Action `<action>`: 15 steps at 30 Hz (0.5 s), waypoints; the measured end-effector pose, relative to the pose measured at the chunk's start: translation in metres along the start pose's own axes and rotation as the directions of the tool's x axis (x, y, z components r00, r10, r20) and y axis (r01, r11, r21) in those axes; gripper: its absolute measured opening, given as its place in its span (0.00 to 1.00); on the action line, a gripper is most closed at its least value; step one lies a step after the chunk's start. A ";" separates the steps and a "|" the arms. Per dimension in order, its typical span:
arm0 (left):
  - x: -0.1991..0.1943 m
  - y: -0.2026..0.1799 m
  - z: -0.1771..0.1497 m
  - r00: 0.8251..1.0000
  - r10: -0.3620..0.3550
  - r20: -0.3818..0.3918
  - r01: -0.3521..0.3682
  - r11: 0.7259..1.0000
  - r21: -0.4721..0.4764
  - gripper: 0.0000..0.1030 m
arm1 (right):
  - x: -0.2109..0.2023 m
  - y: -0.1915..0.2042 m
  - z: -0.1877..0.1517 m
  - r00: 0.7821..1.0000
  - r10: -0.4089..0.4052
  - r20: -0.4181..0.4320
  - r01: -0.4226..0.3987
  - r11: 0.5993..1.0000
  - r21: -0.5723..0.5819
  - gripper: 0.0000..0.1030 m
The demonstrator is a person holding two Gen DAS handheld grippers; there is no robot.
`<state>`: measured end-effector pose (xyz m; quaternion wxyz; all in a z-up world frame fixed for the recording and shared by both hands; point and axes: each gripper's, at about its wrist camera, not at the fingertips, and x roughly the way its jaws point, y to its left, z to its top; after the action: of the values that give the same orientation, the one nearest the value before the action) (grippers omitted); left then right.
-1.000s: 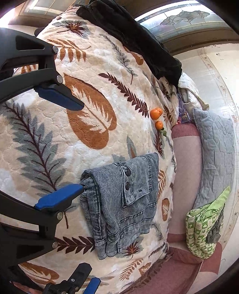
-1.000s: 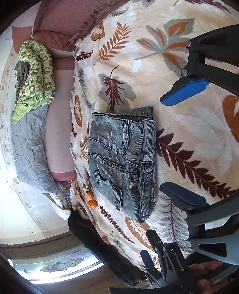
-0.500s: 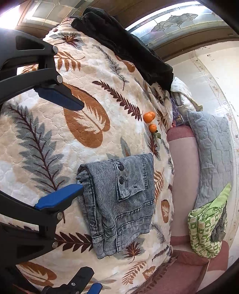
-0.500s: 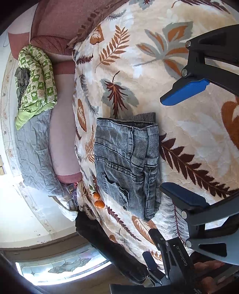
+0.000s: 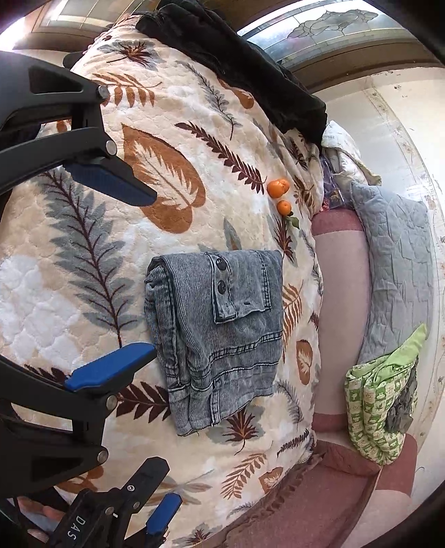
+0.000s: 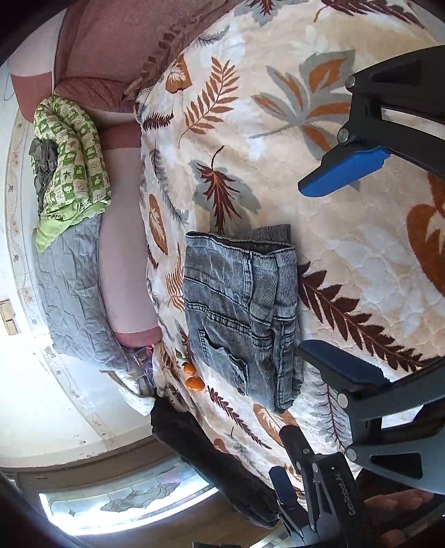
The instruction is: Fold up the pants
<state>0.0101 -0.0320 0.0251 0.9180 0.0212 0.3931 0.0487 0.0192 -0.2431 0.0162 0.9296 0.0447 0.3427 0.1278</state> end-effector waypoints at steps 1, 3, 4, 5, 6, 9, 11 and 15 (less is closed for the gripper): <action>0.000 0.000 0.000 1.000 -0.007 -0.003 0.007 1.000 -0.003 0.80 | 0.000 -0.001 0.000 1.000 -0.001 0.000 0.001 1.000 0.002 0.85; 0.000 0.000 -0.001 1.000 -0.019 -0.009 0.019 1.000 -0.009 0.80 | -0.001 -0.002 -0.001 1.000 -0.004 0.001 0.004 1.000 0.002 0.85; 0.000 0.000 -0.001 1.000 -0.025 -0.013 0.025 1.000 -0.013 0.80 | -0.002 -0.002 -0.001 1.000 -0.005 0.001 0.005 1.000 0.002 0.85; 0.001 0.000 -0.001 0.999 -0.032 -0.015 0.032 0.999 -0.017 0.80 | -0.002 -0.002 -0.001 1.000 -0.007 0.001 0.007 1.000 0.002 0.85; 0.001 0.001 -0.001 0.999 -0.036 -0.017 0.036 0.999 -0.020 0.80 | -0.001 -0.002 -0.001 1.000 -0.008 0.000 0.008 1.000 0.002 0.85; 0.002 0.002 -0.002 0.999 -0.047 -0.020 0.047 0.998 -0.029 0.80 | -0.001 -0.001 -0.002 1.000 -0.010 -0.001 0.010 1.000 -0.001 0.85; 0.002 0.002 -0.002 0.998 -0.053 -0.020 0.053 0.998 -0.033 0.80 | 0.000 0.000 -0.002 1.000 -0.011 -0.003 0.011 1.000 -0.006 0.85; 0.003 0.005 -0.003 0.998 -0.058 -0.019 0.057 0.998 -0.041 0.80 | 0.002 0.003 -0.003 1.000 -0.014 -0.009 0.014 1.000 -0.014 0.85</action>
<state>0.0097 -0.0270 0.0216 0.9152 -0.0092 0.4018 0.0305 0.0182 -0.2400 0.0134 0.9292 0.0351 0.3464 0.1240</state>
